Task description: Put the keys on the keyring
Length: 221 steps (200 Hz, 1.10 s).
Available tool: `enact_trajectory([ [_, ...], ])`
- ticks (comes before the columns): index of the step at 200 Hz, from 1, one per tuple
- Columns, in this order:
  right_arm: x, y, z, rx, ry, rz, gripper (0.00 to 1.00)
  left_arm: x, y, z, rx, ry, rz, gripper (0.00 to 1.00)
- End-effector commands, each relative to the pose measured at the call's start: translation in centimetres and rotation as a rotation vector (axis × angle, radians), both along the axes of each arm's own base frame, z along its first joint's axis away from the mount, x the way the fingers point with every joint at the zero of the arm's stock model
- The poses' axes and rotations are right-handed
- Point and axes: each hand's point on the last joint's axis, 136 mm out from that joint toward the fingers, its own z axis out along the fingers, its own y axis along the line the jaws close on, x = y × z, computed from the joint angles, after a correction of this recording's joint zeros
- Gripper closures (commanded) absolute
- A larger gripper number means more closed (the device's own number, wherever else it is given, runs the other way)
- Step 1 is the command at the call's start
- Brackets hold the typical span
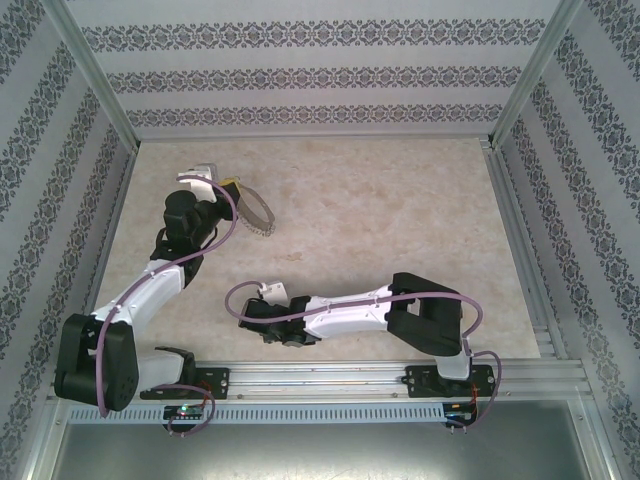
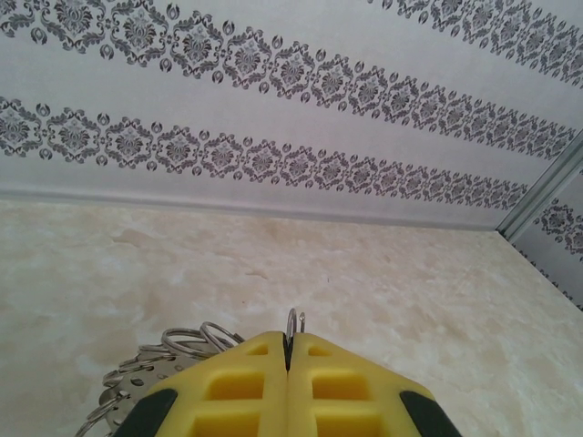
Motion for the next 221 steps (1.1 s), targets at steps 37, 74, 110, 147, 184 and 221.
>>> enact_trajectory([
  [37, -0.8, 0.2, -0.9, -0.042, 0.009, -0.015, 0.70, 0.4, 0.6, 1.7, -0.037, -0.077, 0.008, 1.00],
  [74, -0.8, 0.2, -0.8, -0.039, 0.006, -0.018, 0.77, 0.5, 0.5, 1.7, -0.043, -0.078, 0.001, 1.00],
  [110, -1.0, 0.3, -0.7, -0.038, 0.005, -0.011, 0.86, 0.5, 0.5, 1.6, -0.042, -0.077, -0.001, 1.00],
  [147, -0.9, 0.2, -0.3, -0.030, -0.004, -0.010, 1.00, 0.5, 0.5, 1.6, -0.042, -0.076, -0.005, 1.00],
  [184, 0.5, -0.8, 2.1, 0.002, -0.077, -0.014, 1.00, 0.5, 0.2, 1.9, -0.051, -0.073, -0.018, 1.00],
  [221, 4.2, -2.9, 6.3, 0.061, -0.177, -0.008, 1.00, 0.0, -0.5, 2.3, -0.059, -0.054, -0.066, 1.00],
])
